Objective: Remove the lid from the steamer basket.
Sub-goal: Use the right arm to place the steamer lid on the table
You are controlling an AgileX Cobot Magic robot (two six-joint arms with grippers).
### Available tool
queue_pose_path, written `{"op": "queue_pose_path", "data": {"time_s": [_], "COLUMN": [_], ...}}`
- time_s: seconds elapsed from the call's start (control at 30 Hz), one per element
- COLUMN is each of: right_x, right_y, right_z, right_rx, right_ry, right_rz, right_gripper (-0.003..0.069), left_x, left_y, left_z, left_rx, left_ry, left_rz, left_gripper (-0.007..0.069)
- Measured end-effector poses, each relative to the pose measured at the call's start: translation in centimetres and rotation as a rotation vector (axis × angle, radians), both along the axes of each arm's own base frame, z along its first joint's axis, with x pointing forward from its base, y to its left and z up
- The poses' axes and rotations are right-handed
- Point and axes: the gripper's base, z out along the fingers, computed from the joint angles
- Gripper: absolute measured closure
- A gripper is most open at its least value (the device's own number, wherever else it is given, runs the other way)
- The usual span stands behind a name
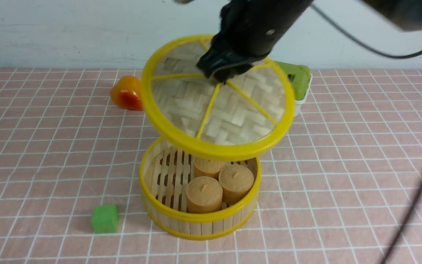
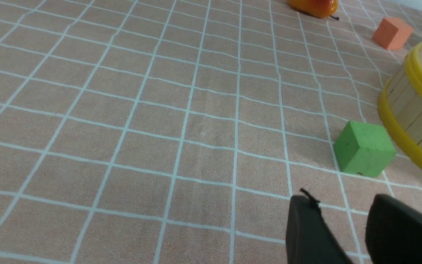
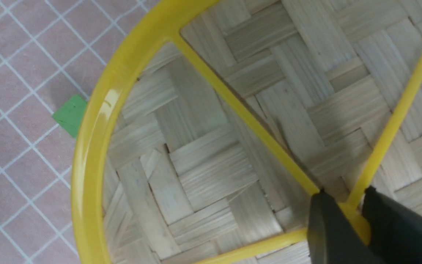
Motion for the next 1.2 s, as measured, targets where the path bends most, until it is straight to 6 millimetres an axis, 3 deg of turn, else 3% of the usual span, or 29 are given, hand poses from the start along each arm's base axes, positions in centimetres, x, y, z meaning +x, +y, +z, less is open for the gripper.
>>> {"op": "queue_pose_path", "data": {"time_s": [0.07,0.13,0.27,0.37,0.4,0.63,0.67,0.73,0.8,0.83,0.93,1.07,1.2], "right_x": [-2.2,-2.8,-3.7,-2.6,-2.4,2.8,3.0,4.7,5.0,5.5,6.1,6.4,6.1], "right_y": [-3.1,-4.5,-9.1,-11.8,-12.1,-17.4,-17.5,-18.2,-18.2,-18.1,-18.0,-17.9,-17.8], "right_z": [0.7,-0.4,-4.7,-7.9,-8.0,-14.5,-14.9,-17.5,-18.3,-19.8,-21.1,-21.3,-18.1], "right_rx": [-0.07,-0.119,-0.198,-0.181,-0.173,-0.016,-0.014,0.021,0.025,0.026,0.039,0.053,0.059], "right_ry": [-0.016,0.017,0.125,0.138,0.131,0.198,0.205,0.245,0.261,0.291,0.3,0.296,0.294], "right_rz": [-0.041,-0.064,-0.187,-0.276,-0.288,-0.522,-0.527,-0.576,-0.582,-0.591,-0.602,-0.607,-0.587], "right_gripper": [0.0581,0.0581,0.0581,0.0581,0.0581,0.0581,0.0581,0.0581,0.0581,0.0581,0.0568,0.047,0.0287], "left_x": [0.0,0.0,0.0,0.0,0.0,0.0,0.0,0.0,0.0,0.0,0.0,0.0,0.0], "left_y": [0.0,0.0,0.0,0.0,0.0,0.0,0.0,0.0,0.0,0.0,0.0,0.0,0.0], "left_z": [0.0,0.0,0.0,0.0,0.0,0.0,0.0,0.0,0.0,0.0,0.0,0.0,0.0], "left_rx": [0.0,0.0,0.0,0.0,0.0,0.0,0.0,0.0,0.0,0.0,0.0,0.0,0.0], "left_ry": [0.0,0.0,0.0,0.0,0.0,0.0,0.0,0.0,0.0,0.0,0.0,0.0,0.0], "left_rz": [0.0,0.0,0.0,0.0,0.0,0.0,0.0,0.0,0.0,0.0,0.0,0.0,0.0], "left_gripper": [0.0386,0.0386,0.0386,0.0386,0.0386,0.0386,0.0386,0.0386,0.0386,0.0386,0.0386,0.0386,0.0386]}}
